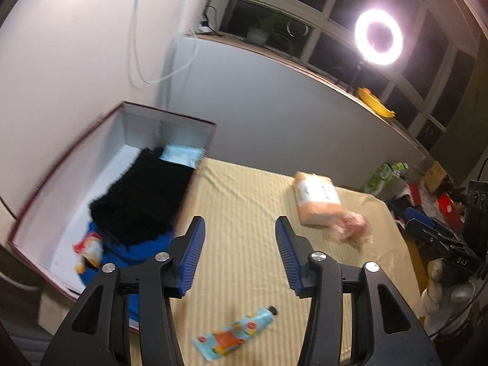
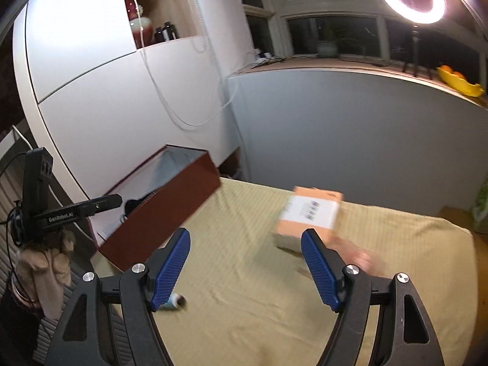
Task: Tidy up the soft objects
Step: 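Return the left tool to the bed and close on the tissue pack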
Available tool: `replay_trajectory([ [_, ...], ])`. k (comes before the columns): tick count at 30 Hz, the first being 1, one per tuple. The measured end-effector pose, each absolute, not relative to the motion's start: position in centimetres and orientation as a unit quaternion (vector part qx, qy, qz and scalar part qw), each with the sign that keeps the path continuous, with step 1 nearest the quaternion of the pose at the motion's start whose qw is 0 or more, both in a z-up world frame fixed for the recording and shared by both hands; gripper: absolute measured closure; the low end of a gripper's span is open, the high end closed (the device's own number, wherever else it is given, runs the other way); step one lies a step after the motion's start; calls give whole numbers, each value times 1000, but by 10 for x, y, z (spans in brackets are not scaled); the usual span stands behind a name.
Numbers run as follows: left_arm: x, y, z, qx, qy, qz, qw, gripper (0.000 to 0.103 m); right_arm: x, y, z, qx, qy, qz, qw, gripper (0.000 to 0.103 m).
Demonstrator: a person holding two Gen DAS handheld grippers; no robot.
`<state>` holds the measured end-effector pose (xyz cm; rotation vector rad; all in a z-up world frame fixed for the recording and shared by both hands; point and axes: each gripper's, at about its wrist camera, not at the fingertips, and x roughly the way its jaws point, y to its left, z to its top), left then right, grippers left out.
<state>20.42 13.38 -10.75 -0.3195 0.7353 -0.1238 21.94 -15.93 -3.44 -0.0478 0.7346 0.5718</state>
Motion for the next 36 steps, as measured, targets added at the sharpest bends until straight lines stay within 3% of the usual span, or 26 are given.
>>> replay_trajectory([
  [7, 207, 94, -119, -161, 371, -104, 909, 52, 217, -192, -40, 3, 365, 255, 895, 23],
  [11, 220, 68, -131, -174, 378, -138, 899, 42, 230, -208, -47, 21, 377, 247, 892, 18],
  [20, 272, 12, -152, -157, 416, -186, 876, 41, 283, -228, -68, 66, 427, 244, 868, 18],
  [36, 354, -20, -192, -126, 489, -195, 841, 41, 384, -199, -116, 104, 520, 259, 808, 18],
])
